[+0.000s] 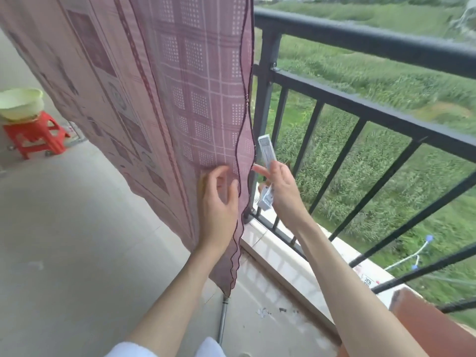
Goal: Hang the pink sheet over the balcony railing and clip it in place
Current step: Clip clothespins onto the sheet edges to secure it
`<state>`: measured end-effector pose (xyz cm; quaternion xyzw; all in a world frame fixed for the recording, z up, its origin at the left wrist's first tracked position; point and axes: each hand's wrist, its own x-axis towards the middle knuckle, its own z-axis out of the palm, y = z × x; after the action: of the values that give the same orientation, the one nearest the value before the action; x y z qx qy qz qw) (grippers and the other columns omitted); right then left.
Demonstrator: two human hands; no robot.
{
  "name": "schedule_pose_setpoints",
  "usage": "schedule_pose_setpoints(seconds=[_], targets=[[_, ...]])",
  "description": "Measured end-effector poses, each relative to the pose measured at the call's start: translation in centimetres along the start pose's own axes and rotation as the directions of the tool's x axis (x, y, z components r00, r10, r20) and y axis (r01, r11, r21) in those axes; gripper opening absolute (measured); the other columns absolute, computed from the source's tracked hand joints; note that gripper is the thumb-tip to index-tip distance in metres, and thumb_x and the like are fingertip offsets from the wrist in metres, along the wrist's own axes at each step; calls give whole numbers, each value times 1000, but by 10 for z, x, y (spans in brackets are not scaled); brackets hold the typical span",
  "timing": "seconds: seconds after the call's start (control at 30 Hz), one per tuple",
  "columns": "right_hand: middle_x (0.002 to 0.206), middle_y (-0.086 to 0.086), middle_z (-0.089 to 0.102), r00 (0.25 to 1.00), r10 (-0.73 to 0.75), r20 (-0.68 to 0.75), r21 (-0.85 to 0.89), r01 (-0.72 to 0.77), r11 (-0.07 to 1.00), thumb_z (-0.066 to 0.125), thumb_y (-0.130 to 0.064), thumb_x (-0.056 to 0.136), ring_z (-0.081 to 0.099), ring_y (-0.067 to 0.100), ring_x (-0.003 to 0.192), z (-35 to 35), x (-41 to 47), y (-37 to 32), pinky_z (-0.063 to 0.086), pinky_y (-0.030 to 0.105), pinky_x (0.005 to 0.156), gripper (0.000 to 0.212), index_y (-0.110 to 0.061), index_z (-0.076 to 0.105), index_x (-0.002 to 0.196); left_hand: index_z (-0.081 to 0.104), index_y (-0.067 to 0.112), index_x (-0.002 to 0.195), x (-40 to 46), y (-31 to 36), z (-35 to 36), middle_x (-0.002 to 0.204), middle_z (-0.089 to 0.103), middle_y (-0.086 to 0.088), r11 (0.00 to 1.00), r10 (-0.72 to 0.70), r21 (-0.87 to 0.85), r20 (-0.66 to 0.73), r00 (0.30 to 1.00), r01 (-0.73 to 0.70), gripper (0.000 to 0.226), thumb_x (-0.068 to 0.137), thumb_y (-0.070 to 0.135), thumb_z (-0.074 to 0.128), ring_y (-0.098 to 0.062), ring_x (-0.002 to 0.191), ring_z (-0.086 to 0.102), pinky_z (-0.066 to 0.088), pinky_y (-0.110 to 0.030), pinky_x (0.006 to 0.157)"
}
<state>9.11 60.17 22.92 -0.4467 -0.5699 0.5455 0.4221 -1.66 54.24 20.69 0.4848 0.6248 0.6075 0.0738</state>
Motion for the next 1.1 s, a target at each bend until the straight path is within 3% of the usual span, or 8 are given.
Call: schedule_pose_setpoints(seconds=[0.13, 0.3, 0.43, 0.57, 0.67, 0.77, 0.97, 1.1], targets=[[104, 0, 60, 993, -2, 118, 32, -2, 999, 29, -37, 98, 63, 13, 90, 5, 8, 6, 47, 10, 65, 43, -5, 45, 123, 55, 15, 107, 14, 17, 6, 94, 47, 19, 998, 43, 43, -65, 997, -40, 26, 84, 23, 63, 0, 90, 46, 33, 0, 82], [88, -12, 70, 974, 6, 227, 68, -22, 997, 32, -43, 96, 59, 9, 79, 5, 6, 28, 49, 30, 76, 46, -5, 48, 116, 54, 27, 98, 21, 27, 10, 86, 51, 22, 991, 16, 137, -127, 992, 2, 30, 77, 44, 66, -4, 83, 52, 40, -12, 73], [92, -8, 72, 951, -7, 310, 68, -14, 998, 34, -55, 89, 56, 1, 62, 0, 8, 33, 43, 21, 60, 55, -3, 46, 104, 50, 31, 93, 22, 30, 14, 83, 53, 21, 988, -5, 153, -143, 990, 27, 26, 76, 43, 67, -1, 80, 52, 41, -16, 72], [84, -17, 73, 945, -23, 325, 67, 1, 998, 32, -52, 92, 54, -2, 57, -3, 7, 33, 41, 19, 59, 43, -12, 46, 96, 47, 31, 94, 23, 36, 16, 83, 50, 19, 980, 4, 197, -170, 986, 30, 30, 75, 45, 66, -1, 77, 48, 38, -12, 67], [88, -18, 73, 951, -18, 308, 69, -4, 998, 33, -54, 90, 52, 8, 59, -2, 4, 33, 41, 19, 54, 37, -20, 46, 94, 45, 29, 92, 25, 38, 16, 80, 48, 22, 978, 3, 204, -198, 980, 38, 25, 79, 33, 66, -2, 72, 49, 36, -4, 63], [90, -18, 73, 949, -32, 313, 52, 16, 999, 32, -51, 93, 52, 5, 54, -2, 2, 34, 40, 17, 54, 32, -23, 46, 91, 46, 26, 92, 23, 36, 14, 81, 50, 19, 979, -26, 190, -219, 975, 69, 18, 82, 23, 62, -9, 73, 56, 37, -3, 62], [88, -22, 72, 937, -22, 350, 70, -3, 998, 35, -53, 89, 57, 6, 56, -6, -3, 34, 43, 12, 53, 34, -20, 44, 92, 47, 20, 103, 23, 40, 16, 95, 51, 7, 957, -70, 262, -220, 973, 128, 40, 76, 44, 65, -10, 83, 50, 33, -15, 68], [93, -21, 72, 947, 8, 322, 26, -18, 999, 28, -52, 94, 52, 6, 70, -5, -2, 38, 41, 27, 74, 34, -22, 43, 98, 52, 18, 92, 28, 46, 16, 89, 52, 7, 933, -42, 336, -252, 967, 128, 17, 82, 28, 61, -9, 77, 47, 26, -13, 61]])
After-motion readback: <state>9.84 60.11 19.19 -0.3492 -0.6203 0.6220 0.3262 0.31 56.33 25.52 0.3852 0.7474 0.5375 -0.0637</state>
